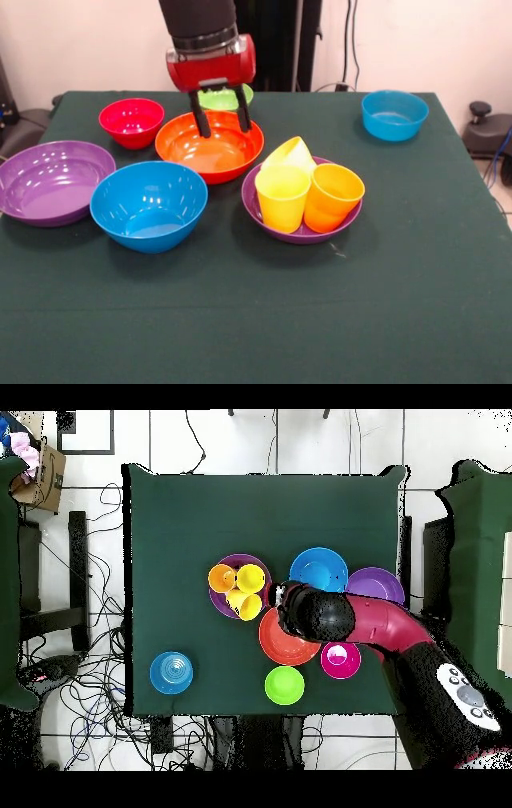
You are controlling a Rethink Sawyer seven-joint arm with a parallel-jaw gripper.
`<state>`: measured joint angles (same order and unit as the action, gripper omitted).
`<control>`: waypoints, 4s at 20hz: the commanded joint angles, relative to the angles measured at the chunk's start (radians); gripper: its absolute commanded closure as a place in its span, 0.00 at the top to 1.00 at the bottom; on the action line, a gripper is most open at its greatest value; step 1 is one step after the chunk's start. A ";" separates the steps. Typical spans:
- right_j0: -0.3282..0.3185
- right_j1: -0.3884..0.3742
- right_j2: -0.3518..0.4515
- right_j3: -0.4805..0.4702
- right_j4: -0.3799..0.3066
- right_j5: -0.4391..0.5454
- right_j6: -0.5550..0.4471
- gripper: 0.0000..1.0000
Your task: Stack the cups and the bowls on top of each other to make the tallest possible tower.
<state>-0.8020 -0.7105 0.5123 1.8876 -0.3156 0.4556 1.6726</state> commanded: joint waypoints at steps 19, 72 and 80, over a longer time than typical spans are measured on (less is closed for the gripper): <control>0.040 0.057 0.005 -0.237 -0.075 0.246 -0.090 1.00; 0.124 0.198 -0.053 -0.425 -0.172 0.372 -0.070 1.00; 0.137 0.223 -0.085 -0.421 -0.195 0.372 -0.052 1.00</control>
<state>-0.6979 -0.5335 0.4844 1.4407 -0.4429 0.7593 1.6726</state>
